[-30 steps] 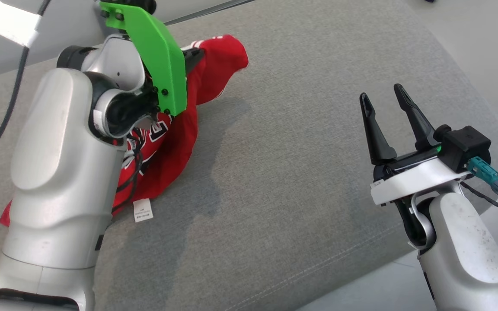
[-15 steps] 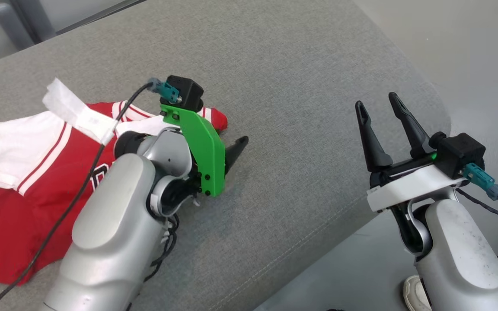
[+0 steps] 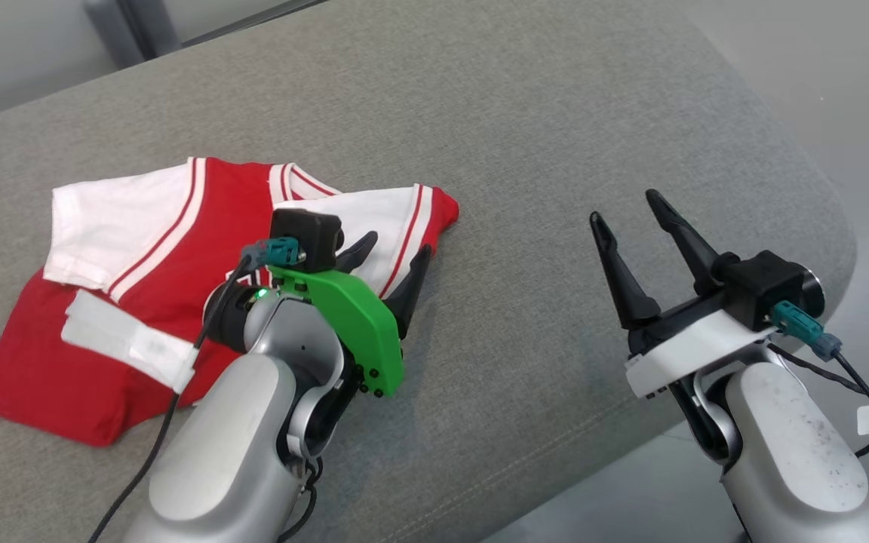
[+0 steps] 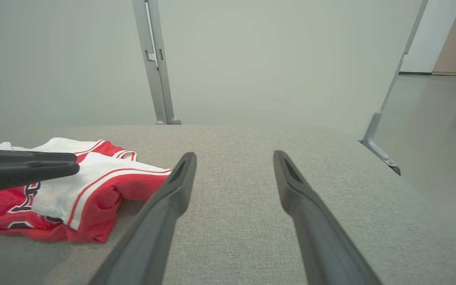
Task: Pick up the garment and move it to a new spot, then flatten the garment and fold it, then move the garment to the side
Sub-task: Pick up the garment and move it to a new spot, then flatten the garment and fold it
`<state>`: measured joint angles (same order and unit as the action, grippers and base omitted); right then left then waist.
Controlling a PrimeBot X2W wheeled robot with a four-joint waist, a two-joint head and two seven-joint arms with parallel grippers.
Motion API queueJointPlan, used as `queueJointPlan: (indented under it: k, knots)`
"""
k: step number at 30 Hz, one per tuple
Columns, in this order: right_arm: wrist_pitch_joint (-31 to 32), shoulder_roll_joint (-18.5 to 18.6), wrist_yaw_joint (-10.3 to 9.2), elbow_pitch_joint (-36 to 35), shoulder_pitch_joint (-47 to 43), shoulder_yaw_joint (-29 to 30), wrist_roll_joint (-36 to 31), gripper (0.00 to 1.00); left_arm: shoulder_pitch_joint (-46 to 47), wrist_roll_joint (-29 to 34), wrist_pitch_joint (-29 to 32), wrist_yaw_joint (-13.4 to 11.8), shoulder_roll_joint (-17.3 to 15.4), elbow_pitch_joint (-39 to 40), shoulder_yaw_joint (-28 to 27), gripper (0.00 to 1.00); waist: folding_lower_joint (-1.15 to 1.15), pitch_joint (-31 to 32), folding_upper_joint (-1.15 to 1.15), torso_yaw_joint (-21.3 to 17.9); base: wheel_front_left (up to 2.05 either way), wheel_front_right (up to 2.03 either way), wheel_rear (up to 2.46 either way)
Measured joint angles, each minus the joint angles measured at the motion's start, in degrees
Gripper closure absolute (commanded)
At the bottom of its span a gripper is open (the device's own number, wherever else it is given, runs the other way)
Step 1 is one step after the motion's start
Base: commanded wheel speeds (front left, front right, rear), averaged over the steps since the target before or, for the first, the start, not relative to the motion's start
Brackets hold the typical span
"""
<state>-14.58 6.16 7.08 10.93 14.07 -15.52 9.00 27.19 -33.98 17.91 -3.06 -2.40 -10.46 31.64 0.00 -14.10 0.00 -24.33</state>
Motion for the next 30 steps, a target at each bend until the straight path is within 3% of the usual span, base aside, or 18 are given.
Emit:
queueJointPlan:
  k: [5,14,24,30]
  knots:
    - [0.0,1.0,0.02,2.5,2.9,-5.1,0.0,0.00,-5.3,1.5,-3.9,-2.0,-1.3,1.2,-1.6,0.00,0.00,1.5,0.00,4.1,0.00,0.00,0.00]
    - [1.9,3.8,0.04,11.1,6.6,-14.2,-0.3,0.00,-16.4,2.1,-8.1,-2.6,-3.2,1.8,-4.1,0.00,0.00,4.0,0.00,11.5,0.00,0.00,0.00]
    - [4.4,6.2,0.05,15.7,11.1,-17.4,-0.3,0.00,-20.9,0.7,-10.5,-3.1,-2.6,3.4,-5.4,0.00,0.00,5.5,0.00,19.1,0.00,0.00,0.00]
    - [5.9,8.7,0.05,18.4,12.6,-17.2,0.5,0.00,-21.0,0.0,-10.4,-3.1,-2.1,3.8,-3.1,0.00,0.00,5.8,0.00,24.2,0.00,0.00,0.00]
